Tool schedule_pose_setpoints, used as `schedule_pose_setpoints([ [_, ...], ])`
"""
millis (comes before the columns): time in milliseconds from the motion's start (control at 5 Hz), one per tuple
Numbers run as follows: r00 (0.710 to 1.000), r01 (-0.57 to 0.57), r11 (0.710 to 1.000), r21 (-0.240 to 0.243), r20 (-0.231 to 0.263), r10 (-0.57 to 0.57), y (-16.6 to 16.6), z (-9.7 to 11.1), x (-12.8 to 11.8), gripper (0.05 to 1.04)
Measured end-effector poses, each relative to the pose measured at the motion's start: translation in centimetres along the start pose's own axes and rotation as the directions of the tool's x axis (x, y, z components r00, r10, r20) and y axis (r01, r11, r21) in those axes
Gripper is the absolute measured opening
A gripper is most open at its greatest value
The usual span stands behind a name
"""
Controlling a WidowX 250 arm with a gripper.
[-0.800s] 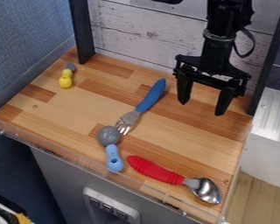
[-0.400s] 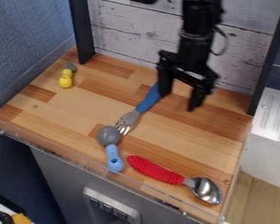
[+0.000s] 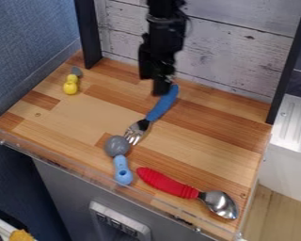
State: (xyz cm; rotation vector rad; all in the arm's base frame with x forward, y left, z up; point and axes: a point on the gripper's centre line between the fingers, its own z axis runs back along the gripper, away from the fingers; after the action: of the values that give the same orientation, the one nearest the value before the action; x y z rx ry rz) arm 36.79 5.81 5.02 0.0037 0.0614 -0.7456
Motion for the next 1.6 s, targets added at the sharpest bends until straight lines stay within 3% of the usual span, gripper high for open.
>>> schedule_pose_setpoints([
  [200, 0.971, 0.237, 0.971, 0.010, 0.007, -0.238, 4.1, -0.3, -1.5, 0.994],
  [400, 0.895, 0.446, 0.895, 0.006, 0.008, -0.446, 6.9, -0.6, -3.4, 0.997],
  [600, 0.844, 0.537, 0.844, 0.009, 0.012, -0.537, 8.9, -0.8, -5.8, 0.996],
  [800, 0.862, 0.506, 0.862, 0.019, 0.015, -0.506, 9.5, -1.0, -6.8, 0.999],
  [1000, 0.916, 0.400, 0.916, -0.016, 0.009, -0.400, 8.7, -2.2, -8.0, 0.999],
  [1200, 0.977, 0.215, 0.976, -0.015, 0.004, -0.215, 7.9, -2.0, -9.9, 0.998],
  [1400, 1.000, -0.012, 1.000, -0.011, -0.010, 0.012, 7.5, -2.0, -12.3, 0.999],
  [1600, 0.994, -0.113, 0.993, -0.016, -0.017, 0.112, 7.1, -2.6, -14.0, 0.996],
])
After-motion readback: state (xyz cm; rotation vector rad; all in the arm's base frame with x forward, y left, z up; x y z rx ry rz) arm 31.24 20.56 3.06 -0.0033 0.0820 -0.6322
